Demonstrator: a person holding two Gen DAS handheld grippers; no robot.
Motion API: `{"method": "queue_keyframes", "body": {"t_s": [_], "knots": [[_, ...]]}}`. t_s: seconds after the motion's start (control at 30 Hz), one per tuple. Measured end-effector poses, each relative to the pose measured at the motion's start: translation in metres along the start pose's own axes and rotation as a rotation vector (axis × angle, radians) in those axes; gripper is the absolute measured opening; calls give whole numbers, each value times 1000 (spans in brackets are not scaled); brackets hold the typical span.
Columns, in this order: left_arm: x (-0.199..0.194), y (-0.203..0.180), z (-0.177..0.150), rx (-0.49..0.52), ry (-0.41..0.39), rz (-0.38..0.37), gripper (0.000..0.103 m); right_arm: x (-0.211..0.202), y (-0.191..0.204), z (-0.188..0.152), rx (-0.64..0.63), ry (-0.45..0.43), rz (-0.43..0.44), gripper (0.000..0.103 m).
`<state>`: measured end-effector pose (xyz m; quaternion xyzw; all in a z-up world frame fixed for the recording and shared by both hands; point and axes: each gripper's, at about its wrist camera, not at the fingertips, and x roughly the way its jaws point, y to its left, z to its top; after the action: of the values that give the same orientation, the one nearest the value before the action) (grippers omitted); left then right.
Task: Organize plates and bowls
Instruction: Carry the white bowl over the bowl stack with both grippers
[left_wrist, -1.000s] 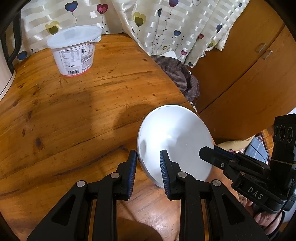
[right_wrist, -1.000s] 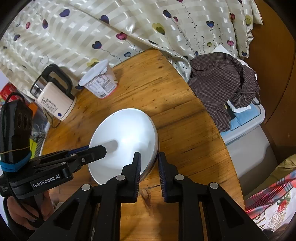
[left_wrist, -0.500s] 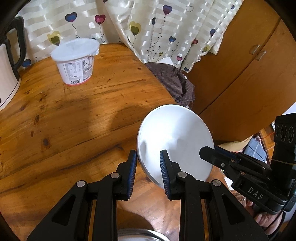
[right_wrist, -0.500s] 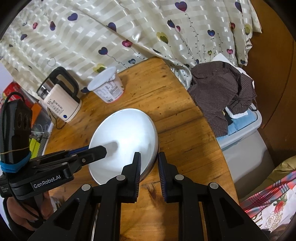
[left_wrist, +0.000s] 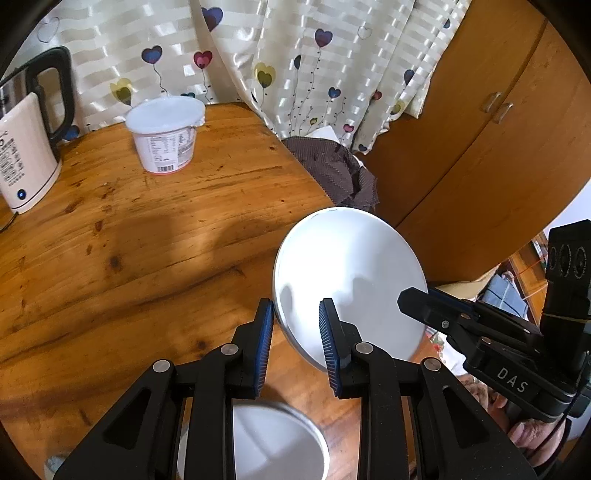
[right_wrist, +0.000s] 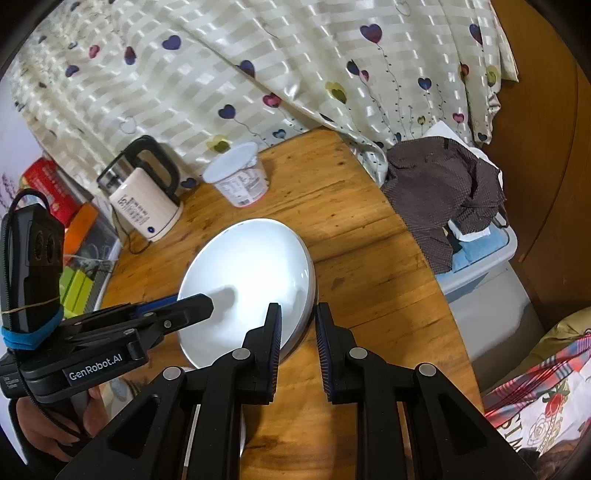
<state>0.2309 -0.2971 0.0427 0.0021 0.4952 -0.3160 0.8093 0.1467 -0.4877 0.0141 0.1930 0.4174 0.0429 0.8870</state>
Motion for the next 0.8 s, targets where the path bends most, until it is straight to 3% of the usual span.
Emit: {"method": "queue_keyframes", "body": {"t_s": [0.8], "knots": [[-70,33,-71,-74,-51,42,26,-22,70,-49,-82,32,68,18]]}}
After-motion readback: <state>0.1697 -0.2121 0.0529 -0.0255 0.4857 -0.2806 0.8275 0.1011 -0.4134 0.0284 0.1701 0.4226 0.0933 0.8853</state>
